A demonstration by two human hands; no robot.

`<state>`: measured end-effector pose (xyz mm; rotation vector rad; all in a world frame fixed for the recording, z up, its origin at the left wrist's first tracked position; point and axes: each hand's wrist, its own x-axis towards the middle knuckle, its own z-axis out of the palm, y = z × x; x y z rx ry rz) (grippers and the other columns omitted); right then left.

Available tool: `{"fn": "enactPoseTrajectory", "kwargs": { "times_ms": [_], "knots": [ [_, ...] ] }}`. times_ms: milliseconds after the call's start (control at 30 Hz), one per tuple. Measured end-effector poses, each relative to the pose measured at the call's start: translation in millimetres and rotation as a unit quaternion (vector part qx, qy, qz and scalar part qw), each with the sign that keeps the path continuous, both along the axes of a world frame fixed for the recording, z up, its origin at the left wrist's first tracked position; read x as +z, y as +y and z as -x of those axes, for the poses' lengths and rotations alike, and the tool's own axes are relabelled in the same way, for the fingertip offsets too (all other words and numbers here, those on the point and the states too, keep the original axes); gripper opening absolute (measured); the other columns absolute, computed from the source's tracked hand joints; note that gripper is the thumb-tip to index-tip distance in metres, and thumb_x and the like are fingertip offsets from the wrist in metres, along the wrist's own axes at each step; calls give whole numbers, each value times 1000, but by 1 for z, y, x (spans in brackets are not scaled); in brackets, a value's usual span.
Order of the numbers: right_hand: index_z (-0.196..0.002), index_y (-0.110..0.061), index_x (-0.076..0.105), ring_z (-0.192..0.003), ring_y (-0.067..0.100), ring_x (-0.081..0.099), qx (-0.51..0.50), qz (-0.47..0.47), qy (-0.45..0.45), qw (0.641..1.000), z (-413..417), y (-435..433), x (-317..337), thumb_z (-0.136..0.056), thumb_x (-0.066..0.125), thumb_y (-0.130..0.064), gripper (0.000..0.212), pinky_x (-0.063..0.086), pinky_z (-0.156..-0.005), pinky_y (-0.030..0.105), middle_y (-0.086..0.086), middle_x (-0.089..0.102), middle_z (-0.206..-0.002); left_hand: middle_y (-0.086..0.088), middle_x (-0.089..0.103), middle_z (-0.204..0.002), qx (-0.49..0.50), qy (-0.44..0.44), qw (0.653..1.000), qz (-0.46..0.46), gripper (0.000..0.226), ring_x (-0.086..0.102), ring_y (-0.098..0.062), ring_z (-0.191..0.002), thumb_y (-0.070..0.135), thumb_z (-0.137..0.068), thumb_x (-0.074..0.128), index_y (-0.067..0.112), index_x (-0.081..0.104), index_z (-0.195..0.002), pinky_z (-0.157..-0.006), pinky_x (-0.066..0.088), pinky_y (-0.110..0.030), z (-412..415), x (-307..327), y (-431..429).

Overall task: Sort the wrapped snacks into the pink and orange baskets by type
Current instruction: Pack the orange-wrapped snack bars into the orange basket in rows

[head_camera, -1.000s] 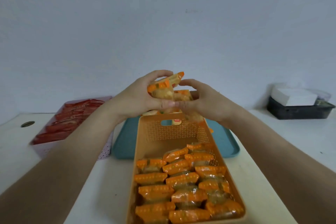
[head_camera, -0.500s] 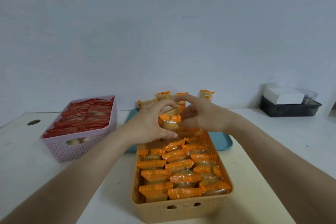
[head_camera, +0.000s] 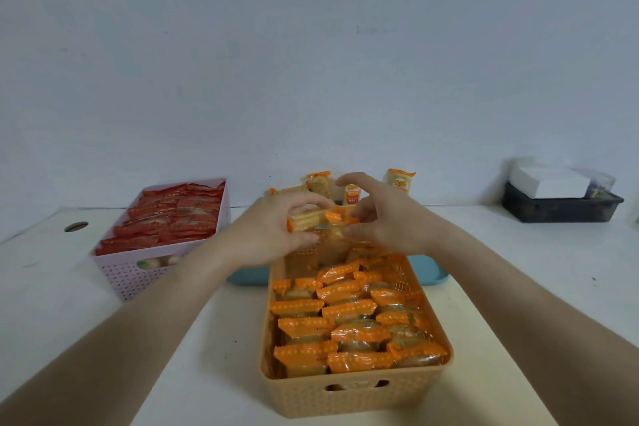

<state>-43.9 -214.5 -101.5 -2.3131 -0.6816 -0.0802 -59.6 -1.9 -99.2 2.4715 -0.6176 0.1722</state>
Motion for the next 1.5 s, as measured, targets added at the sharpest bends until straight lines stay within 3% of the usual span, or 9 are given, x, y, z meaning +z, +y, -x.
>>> {"fn": "enactPoseTrajectory", "kwargs": {
  "times_ms": [133,233,467,600,700,800,1067,1200,1500],
  "knots": [
    [-126,-31,43,-92,15,64,-20,38,-10,999,-2,-2,-5,-87,68,-23,46,56,-81,36,-1,67,-102,8,69,-94,72,-69,992,-78,30,62,-5,-69,37,-87,65,35,41,-105,-61,48,-25,10,18,16],
    [-114,-28,57,-91,13,62,-33,49,-24,998,-2,-1,-6,-90,65,-25,26,55,-81,34,-1,66,-101,9,68,-84,73,-68,986,-135,25,60,-5,-69,45,-79,71,36,56,-97,-60,47,-25,18,26,14],
    [-117,-25,59,-90,11,57,-74,24,-60,995,7,6,-16,-95,57,-23,23,46,-68,16,-5,60,-100,5,63,-83,-24,57,938,-341,52,59,-11,-78,71,-83,44,24,64,-91,-74,51,-34,12,9,0],
    [-118,-23,59,-92,12,58,-71,2,-70,995,13,9,-17,-95,57,-21,23,46,-72,18,-4,61,-100,1,42,-60,-43,77,959,-270,63,40,-11,-53,68,-87,23,15,48,-65,-57,38,-26,13,11,-3],
    [-113,-23,59,-94,12,60,-69,-12,-84,994,15,10,-16,-92,61,-22,21,48,-76,20,-4,64,-101,10,62,-83,5,-41,982,-185,35,55,-3,-70,51,-95,44,21,62,-99,-69,46,-25,8,11,-2],
    [-110,-23,58,-97,11,62,-64,-37,-98,992,17,13,-13,-89,66,-24,22,44,-75,14,-5,67,-102,18,51,-120,-9,27,998,-47,50,51,-2,-107,42,-88,63,32,45,-133,-83,41,-12,10,10,-9],
    [-122,-31,51,-104,12,60,-85,97,-53,990,14,4,-5,-90,62,-35,34,51,-91,44,-12,64,-112,8,68,-97,88,-59,993,-48,33,63,-11,-84,31,-85,69,31,59,-116,-77,51,-32,3,-2,2],
    [-120,-33,59,-107,12,58,-105,210,-51,971,15,-1,-2,-91,58,-41,29,45,-94,41,-12,65,-113,9,66,-94,76,-26,994,-73,31,60,-1,-72,29,-84,70,32,59,-114,-66,48,-22,4,-7,5],
    [-103,-31,70,-97,11,58,-80,280,-58,955,13,-1,0,-94,55,-39,20,40,-83,38,-10,69,-100,21,67,-97,32,40,974,-221,25,60,-2,-91,43,-89,58,31,70,-108,-87,50,-30,-3,-3,8]
  ]
}}
